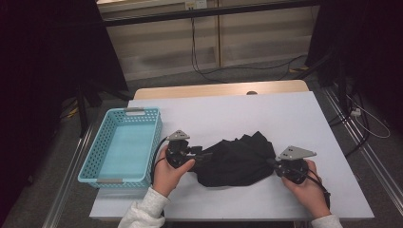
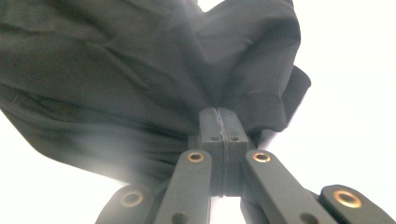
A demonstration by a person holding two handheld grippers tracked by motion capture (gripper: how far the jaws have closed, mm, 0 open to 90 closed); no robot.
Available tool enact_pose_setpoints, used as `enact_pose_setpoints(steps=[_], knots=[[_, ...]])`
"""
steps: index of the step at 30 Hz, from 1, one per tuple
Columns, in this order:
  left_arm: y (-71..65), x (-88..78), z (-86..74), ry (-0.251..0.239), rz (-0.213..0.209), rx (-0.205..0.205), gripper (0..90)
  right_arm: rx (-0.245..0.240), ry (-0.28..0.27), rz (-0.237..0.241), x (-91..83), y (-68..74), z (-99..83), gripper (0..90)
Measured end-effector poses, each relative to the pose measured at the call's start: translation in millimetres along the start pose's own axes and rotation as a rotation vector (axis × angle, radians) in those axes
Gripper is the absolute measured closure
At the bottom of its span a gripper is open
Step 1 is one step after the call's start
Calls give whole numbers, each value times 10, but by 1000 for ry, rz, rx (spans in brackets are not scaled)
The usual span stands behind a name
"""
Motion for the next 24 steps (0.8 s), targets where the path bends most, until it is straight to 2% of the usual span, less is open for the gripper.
enact_pose_setpoints(steps=[3, 6, 11, 15, 18, 21, 24], knots=[[61, 2, -31, 7, 34, -4, 415, -2, 23, -39, -3, -66, -36, 900], [117, 27, -72, 25, 62, -9, 396, 12, 15, -28, -18, -103, -54, 900], [228, 99, -174, 44, 105, -37, 364, 8, -16, -4, -25, -40, 11, 900], [272, 125, -226, 77, 114, -35, 365, 15, -36, 27, -33, 7, 68, 900], [283, 134, -246, 93, 117, -31, 378, 25, -57, 39, -38, 29, 102, 848], [267, 150, -262, 99, 118, -31, 412, 37, -82, 54, -43, 61, 150, 748], [256, 171, -290, 118, 115, -42, 442, 46, -99, 75, -14, 121, 225, 611]])
Point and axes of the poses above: each handheld gripper's, and its own axes: x roughly forward along the jaws, z roughly out of its top, y roughly to its left, the point moved 1 cm from there along x, roughly forward along the jaws, and after that the axes turned 6 degrees about -y, right-handed, at the moved point
